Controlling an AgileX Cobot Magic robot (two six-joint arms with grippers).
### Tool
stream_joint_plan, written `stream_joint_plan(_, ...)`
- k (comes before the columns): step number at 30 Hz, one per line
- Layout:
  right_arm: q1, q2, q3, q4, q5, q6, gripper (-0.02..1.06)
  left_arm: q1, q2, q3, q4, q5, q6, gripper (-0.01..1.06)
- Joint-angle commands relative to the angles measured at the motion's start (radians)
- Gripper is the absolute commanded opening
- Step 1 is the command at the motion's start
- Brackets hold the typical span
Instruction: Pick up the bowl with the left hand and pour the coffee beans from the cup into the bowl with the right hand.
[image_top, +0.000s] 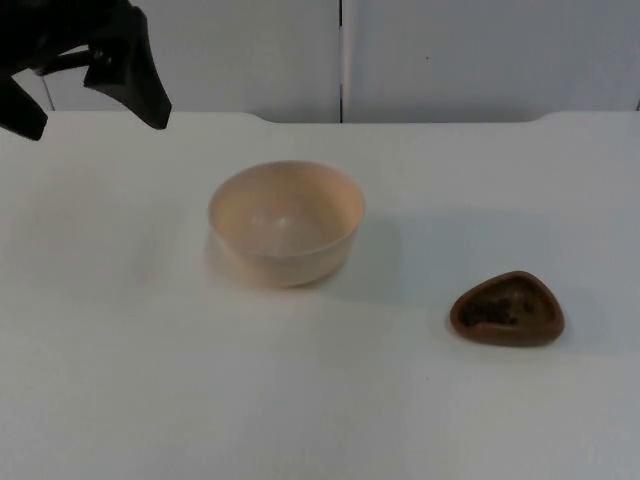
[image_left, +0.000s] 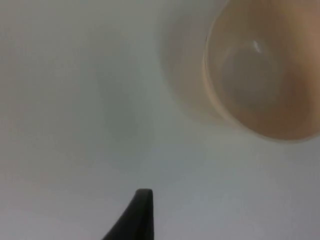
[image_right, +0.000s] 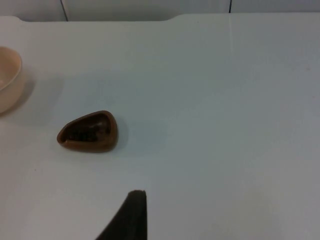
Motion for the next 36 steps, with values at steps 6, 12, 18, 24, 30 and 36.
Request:
stream_joint_plan(6, -0.005, -0.002, 0.002, 0.005, -0.007, -0.003, 1.05, -0.007, 0.105, -0.046, -0.015, -0.036, -0.006, 1.0)
stream_joint_plan(12, -0.005, -0.002, 0.002, 0.003, -0.007, -0.003, 1.05, -0.007, 0.209, -0.106, -0.026, -0.04, -0.006, 1.0)
stream_joint_plan(18, -0.005, -0.002, 0.002, 0.003, -0.007, -0.003, 1.05, -0.007, 0.27, -0.16, -0.038, -0.036, -0.006, 1.0)
stream_joint_plan(24, -0.005, -0.002, 0.002, 0.003, -0.007, -0.003, 1.05, -0.007, 0.355, -0.235, -0.086, -0.037, -0.006, 1.0)
stream_joint_plan(30, -0.005, -0.002, 0.002, 0.003, -0.007, -0.003, 1.05, -0.007, 0.412, -0.299, -0.086, -0.034, -0.031, 1.0)
stream_joint_plan(36, -0.005, -0.002, 0.002, 0.003, -0.007, -0.003, 1.05, -0.007, 0.466, -0.353, -0.086, -0.011, -0.032, 1.0)
